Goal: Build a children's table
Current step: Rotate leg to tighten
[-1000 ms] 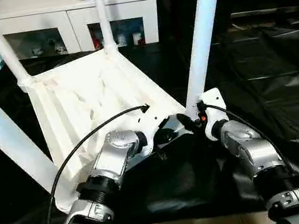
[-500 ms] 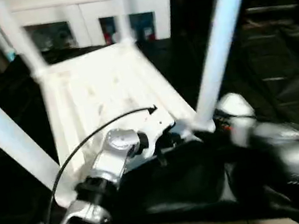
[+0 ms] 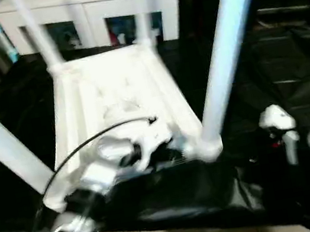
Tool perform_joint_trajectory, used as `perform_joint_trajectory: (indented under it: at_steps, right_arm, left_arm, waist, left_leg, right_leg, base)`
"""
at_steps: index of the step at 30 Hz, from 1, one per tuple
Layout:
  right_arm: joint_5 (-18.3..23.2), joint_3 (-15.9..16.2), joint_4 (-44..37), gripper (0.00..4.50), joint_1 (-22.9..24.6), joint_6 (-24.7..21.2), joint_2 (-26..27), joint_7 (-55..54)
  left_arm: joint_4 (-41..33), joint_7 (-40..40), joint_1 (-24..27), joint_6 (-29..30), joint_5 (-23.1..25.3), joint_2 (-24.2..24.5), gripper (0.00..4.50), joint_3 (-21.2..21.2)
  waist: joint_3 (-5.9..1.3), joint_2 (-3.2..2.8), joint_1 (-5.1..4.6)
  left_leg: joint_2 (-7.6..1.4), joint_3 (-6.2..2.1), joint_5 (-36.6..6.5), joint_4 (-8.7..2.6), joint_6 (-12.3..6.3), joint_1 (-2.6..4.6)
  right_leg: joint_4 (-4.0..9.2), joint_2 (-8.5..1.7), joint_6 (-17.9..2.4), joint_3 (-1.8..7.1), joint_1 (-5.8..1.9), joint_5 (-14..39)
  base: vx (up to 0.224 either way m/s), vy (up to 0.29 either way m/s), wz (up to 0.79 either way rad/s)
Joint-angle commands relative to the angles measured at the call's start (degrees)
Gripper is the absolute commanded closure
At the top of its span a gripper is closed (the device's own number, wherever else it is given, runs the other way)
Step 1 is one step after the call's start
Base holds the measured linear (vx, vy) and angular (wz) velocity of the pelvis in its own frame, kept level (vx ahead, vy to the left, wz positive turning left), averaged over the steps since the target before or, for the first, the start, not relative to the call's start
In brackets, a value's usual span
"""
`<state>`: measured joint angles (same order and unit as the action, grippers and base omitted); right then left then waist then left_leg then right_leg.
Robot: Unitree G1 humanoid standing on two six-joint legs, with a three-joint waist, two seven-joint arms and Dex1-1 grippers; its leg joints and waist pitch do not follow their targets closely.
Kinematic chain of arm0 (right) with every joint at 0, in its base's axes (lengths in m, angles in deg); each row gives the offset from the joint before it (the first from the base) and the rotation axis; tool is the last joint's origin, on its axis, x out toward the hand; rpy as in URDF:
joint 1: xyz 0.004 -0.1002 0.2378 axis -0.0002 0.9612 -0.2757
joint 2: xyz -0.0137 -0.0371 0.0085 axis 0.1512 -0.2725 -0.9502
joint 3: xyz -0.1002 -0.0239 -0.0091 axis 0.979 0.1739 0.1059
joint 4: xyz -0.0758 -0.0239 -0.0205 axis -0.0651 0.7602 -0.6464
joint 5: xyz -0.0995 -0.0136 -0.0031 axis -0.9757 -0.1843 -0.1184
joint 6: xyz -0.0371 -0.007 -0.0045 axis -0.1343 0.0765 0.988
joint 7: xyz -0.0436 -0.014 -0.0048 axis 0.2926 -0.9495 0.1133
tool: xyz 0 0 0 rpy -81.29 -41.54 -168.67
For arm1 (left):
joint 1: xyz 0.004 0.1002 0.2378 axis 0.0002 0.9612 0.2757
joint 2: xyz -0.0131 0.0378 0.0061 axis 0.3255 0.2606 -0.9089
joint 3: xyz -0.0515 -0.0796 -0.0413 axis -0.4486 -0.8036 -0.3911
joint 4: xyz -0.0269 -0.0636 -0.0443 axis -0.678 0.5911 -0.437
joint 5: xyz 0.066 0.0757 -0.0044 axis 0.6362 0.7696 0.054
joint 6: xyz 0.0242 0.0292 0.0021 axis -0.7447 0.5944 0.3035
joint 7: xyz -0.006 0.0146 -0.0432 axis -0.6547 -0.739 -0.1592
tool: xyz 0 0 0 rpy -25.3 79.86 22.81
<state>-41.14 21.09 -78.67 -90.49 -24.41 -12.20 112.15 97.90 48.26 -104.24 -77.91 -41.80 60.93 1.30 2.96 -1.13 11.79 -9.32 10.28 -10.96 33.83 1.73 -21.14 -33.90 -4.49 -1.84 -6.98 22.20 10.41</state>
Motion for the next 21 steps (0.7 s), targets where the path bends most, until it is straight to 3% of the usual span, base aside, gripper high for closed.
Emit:
perform_joint_trajectory:
  at_steps: [1,2,3,5,6,7,8,16,17,18,19,20,21]
  right_arm:
    - [1.0,-2.3,-0.4,0.73,0.1,-0.4,-1.3,-0.3]
    - [1.0,-2.7,-0.2,0.73,0.2,-0.3,-1.6,-0.5]
    - [1.1,-3.4,0.1,0.73,0.4,-0.3,-2.1,-1.1]
    - [1.2,-4.4,0.3,0.73,0.9,-0.1,-2.5,-2.9]
    - [1.3,-4.7,0.1,0.73,1.1,-0.2,-2.4,-3.4]
    - [1.2,-4.8,-0.2,0.73,1.3,-0.4,-2.3,-3.9]
    - [1.2,-4.8,-0.2,0.73,1.4,-0.4,-2.3,-3.9]
    - [1.7,-4.5,-2.7,0.73,3.5,-0.7,-0.1,-5.3]
    - [1.8,-4.3,-2.8,0.73,3.5,-0.7,0.1,-5.6]
    - [1.8,-4.1,-2.8,0.73,3.3,-0.8,0.4,-5.9]
    - [1.7,-3.3,-3.0,0.73,2.9,-0.8,1.5,-6.9]
    - [1.6,-3.3,-3.0,0.73,2.8,-0.8,1.7,-7.1]
    - [1.4,-2.8,-3.0,0.73,2.5,-0.6,2.5,-7.9]
  left_arm:
    - [-2.2,3.2,-0.4,-2.1,-1.2,-0.6,4.5,1.7]
    - [-2.1,3.8,-0.4,-2.5,-1.2,-0.4,4.5,1.7]
    - [-1.9,4.7,-0.4,-3.7,-1.6,-0.1,4.5,1.7]
    - [-1.6,6.9,-0.4,-5.8,-2.3,0.4,4.5,1.8]
    - [-1.2,7.4,-0.5,-7.3,-2.2,0.6,4.5,1.9]
    - [-0.7,7.8,-0.7,-8.7,-2.1,0.9,4.5,2.2]
    - [-0.6,7.9,-0.7,-8.9,-2.1,1.0,4.5,2.2]
    - [1.7,12.6,-2.4,-13.3,-3.5,2.1,4.5,1.4]
    - [2.1,12.7,-2.5,-13.6,-3.5,2.3,4.5,1.2]
    - [2.7,12.6,-2.8,-14.2,-3.3,2.6,4.5,1.1]
    - [3.6,11.4,-2.9,-17.0,-3.6,3.1,4.5,-0.1]
    - [3.5,11.2,-2.9,-17.2,-3.8,3.1,4.5,-0.3]
    - [3.2,11.5,-2.7,-17.7,-5.2,3.1,4.5,-1.5]
  waist:
    - [-3.76,0.5,-0.15]
    - [-3.75,0.53,-0.09]
    - [-3.75,0.1,0.09]
    - [-3.75,0.34,0.03]
    - [-3.75,-0.23,0.2]
    - [-3.77,0.17,0.07]
    - [-3.81,-0.1,0.15]
    - [-3.97,-0.2,0.48]
    - [-3.94,0.03,0.51]
    - [-3.96,-0.17,0.62]
    - [-3.93,0.32,0.68]
    - [-3.92,0.15,0.69]
    - [-4.02,0.37,0.57]
  left_leg:
    - [-5.35,-1.76,-8.0,-3.62,-5.21,0.97]
    - [-5.36,-1.79,-8.1,-3.63,-5.16,0.88]
    - [-5.38,-1.88,-8.6,-3.64,-4.86,0.86]
    - [-5.29,-1.89,-9.3,-3.74,-4.2,0.85]
    - [-5.28,-1.99,-9.5,-3.71,-4.07,0.9]
    - [-5.2,-1.89,-9.8,-3.73,-3.97,0.84]
    - [-5.16,-1.94,-9.7,-3.7,-3.95,0.86]
    - [-5.1,-1.83,-8.1,-3.42,-5.19,0.65]
    - [-5.1,-1.81,-8.1,-3.44,-5.14,0.64]
    - [-5.08,-1.81,-8.0,-3.45,-5.02,0.68]
    - [-5.04,-1.83,-7.8,-3.45,-5.11,0.61]
    - [-5.03,-1.87,-7.9,-3.49,-5.05,0.58]
    - [-5.13,-1.88,-7.7,-3.51,-4.88,0.56]
  right_leg:
    - [4.1,-6.27,-10.0,4.26,-2.49,11.9]
    - [4.08,-6.35,-9.9,4.23,-2.58,12.1]
    - [4.14,-6.49,-9.8,4.2,-2.61,12.7]
    - [4.35,-6.47,-9.3,4.16,-2.77,13.6]
    - [4.42,-6.54,-9.2,4.18,-2.7,13.8]
    - [4.41,-6.41,-9.0,4.16,-2.77,13.7]
    - [4.34,-6.42,-9.1,4.13,-2.78,13.5]
    - [4.14,-6.34,-8.9,4.04,-2.68,13.5]
    - [4.17,-6.37,-8.8,4.03,-2.71,13.8]
    - [4.15,-6.37,-8.6,4.04,-2.64,14.4]
    - [4.13,-6.36,-8.2,4.02,-2.63,14.7]
    - [4.1,-6.41,-8.1,4.0,-2.61,15.0]
    - [4.04,-6.43,-7.9,3.95,-2.63,15.0]
  base:
    - [0.0,0.0,0.0]
    - [0.0,0.0,0.0]
    - [0.0,0.0,0.0]
    - [0.0,0.0,0.0]
    - [0.0,0.0,0.0]
    - [0.0,0.0,0.0]
    - [0.0,0.0,0.0]
    - [0.0,0.0,0.0]
    - [0.0,0.0,0.0]
    - [0.0,0.0,0.0]
    - [0.0,0.0,0.0]
    - [0.0,0.0,0.0]
    - [0.0,0.0,0.0]
